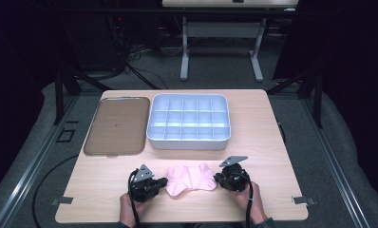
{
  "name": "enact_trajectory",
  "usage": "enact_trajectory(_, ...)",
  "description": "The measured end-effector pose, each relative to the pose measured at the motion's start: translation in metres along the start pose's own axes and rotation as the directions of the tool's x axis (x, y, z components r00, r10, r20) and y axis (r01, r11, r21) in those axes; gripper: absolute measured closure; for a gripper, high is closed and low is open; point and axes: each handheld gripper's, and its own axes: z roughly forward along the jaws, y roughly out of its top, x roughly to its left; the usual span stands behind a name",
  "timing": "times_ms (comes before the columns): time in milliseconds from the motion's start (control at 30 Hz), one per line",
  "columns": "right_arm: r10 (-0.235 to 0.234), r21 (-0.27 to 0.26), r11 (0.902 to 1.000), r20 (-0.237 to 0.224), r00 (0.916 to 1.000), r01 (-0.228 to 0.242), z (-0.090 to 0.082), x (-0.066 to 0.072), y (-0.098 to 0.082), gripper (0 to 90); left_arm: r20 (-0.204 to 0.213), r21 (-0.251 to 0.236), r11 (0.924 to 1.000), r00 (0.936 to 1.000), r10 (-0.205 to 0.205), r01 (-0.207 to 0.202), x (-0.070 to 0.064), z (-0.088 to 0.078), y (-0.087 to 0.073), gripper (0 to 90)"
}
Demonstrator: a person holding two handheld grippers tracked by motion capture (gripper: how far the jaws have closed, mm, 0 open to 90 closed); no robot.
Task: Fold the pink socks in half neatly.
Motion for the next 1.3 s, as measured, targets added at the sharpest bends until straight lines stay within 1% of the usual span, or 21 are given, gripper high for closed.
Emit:
enact_trajectory(33,-0.002,0.003,1.0000,0.002,1.0000,0.002,0.000,0.001,0.000,89.3,-0.001,0.001,1.0000,1.0000,0.002,-0.002,0.000,0.000,0.000,85.7)
enact_trajectory(100,-0.007,0.003,1.0000,0.012,0.9999,0.007,0.000,0.003,0.001,90.0,0.000,0.000,1.0000,1.0000,0.002,-0.002,0.000,0.000,0.000,85.7)
enact_trajectory(167,0.004,0.001,1.0000,0.014,0.9999,-0.004,-0.001,0.002,0.001,90.0,-0.004,-0.002,1.0000,1.0000,0.006,-0.006,0.000,0.000,0.000,85.7)
enact_trajectory(267,0.032,-0.035,0.9989,-0.001,0.9995,-0.032,-0.005,-0.001,0.001,90.0,-0.003,-0.002,1.0000,1.0000,0.006,-0.006,0.000,0.000,0.000,85.7)
enact_trajectory(300,0.031,-0.042,0.9986,0.002,0.9995,-0.031,-0.008,-0.002,0.002,90.0,-0.003,-0.003,1.0000,1.0000,0.004,-0.004,0.000,0.000,0.000,85.7)
enact_trajectory(333,0.042,-0.056,0.9976,0.009,0.9991,-0.041,-0.009,-0.002,0.003,86.3,-0.002,-0.002,1.0000,1.0000,0.004,-0.004,0.000,0.000,0.000,85.7)
enact_trajectory(400,0.044,-0.066,0.9969,0.000,0.9991,-0.043,-0.010,-0.004,0.005,80.5,-0.002,-0.002,1.0000,1.0000,0.003,-0.003,0.000,0.000,0.000,85.6)
enact_trajectory(467,0.042,-0.063,0.9972,0.000,0.9991,-0.042,-0.008,-0.005,0.007,74.2,-0.001,-0.002,1.0000,1.0000,0.003,-0.003,0.000,0.000,0.000,85.6)
enact_trajectory(500,0.040,-0.060,0.9974,-0.015,0.9991,-0.041,-0.005,-0.006,0.008,71.3,-0.001,-0.002,1.0000,1.0000,0.003,-0.003,0.000,0.000,0.000,85.6)
enact_trajectory(533,0.031,-0.038,0.9988,-0.014,0.9994,-0.031,-0.003,-0.007,0.009,68.2,-0.001,-0.002,1.0000,1.0000,0.003,-0.003,0.000,0.000,0.000,85.6)
enact_trajectory(567,0.030,-0.032,0.9990,-0.007,0.9995,-0.031,0.000,-0.007,0.010,64.7,-0.001,-0.002,1.0000,1.0000,0.003,-0.003,0.000,0.000,0.000,85.6)
enact_trajectory(633,0.034,-0.011,0.9993,-0.011,0.9993,-0.035,0.005,-0.007,0.011,63.5,-0.001,-0.002,1.0000,1.0000,0.003,-0.003,0.000,0.000,0.000,85.6)
enact_trajectory(667,0.040,-0.020,0.9990,-0.010,0.9992,-0.040,0.007,-0.006,0.011,64.0,-0.002,-0.002,1.0000,1.0000,0.004,-0.004,0.000,0.000,0.000,85.6)
enact_trajectory(700,0.031,-0.011,0.9995,-0.008,0.9995,-0.031,0.008,-0.006,0.011,66.9,-0.001,0.000,1.0000,1.0000,0.003,-0.003,0.000,0.000,0.000,85.6)
enact_trajectory(833,0.010,-0.024,0.9997,-0.009,0.9999,-0.010,0.009,-0.006,0.009,78.9,-0.002,-0.002,1.0000,1.0000,0.005,-0.005,0.000,0.000,0.000,85.6)
enact_trajectory(900,0.012,-0.026,0.9996,-0.013,0.9998,-0.012,0.009,-0.006,0.009,83.9,-0.001,-0.002,1.0000,1.0000,0.004,-0.004,0.000,0.000,0.000,85.6)
enact_trajectory(967,0.018,-0.027,0.9995,-0.017,0.9997,-0.018,0.009,-0.006,0.008,86.4,-0.001,-0.002,1.0000,1.0000,0.004,-0.004,0.000,0.000,0.000,85.6)
enact_trajectory(1100,0.029,-0.039,0.9988,-0.017,0.9994,-0.030,0.006,-0.006,0.006,88.6,-0.002,-0.002,1.0000,1.0000,0.004,-0.004,0.000,0.000,0.000,85.6)
enact_trajectory(1133,0.031,-0.045,0.9985,-0.025,0.9992,-0.032,0.005,-0.007,0.006,88.8,-0.002,-0.002,1.0000,1.0000,0.005,-0.005,0.000,0.000,0.000,85.6)
enact_trajectory(1200,0.048,-0.070,0.9963,-0.037,0.9982,-0.050,0.000,-0.008,0.006,88.9,-0.003,-0.002,1.0000,1.0000,0.006,-0.006,0.000,0.000,0.000,85.6)
enact_trajectory(1300,0.040,-0.094,0.9946,-0.044,0.9982,-0.044,-0.010,-0.007,0.008,89.0,-0.003,-0.003,1.0000,1.0000,0.006,-0.006,0.000,0.000,0.000,85.6)
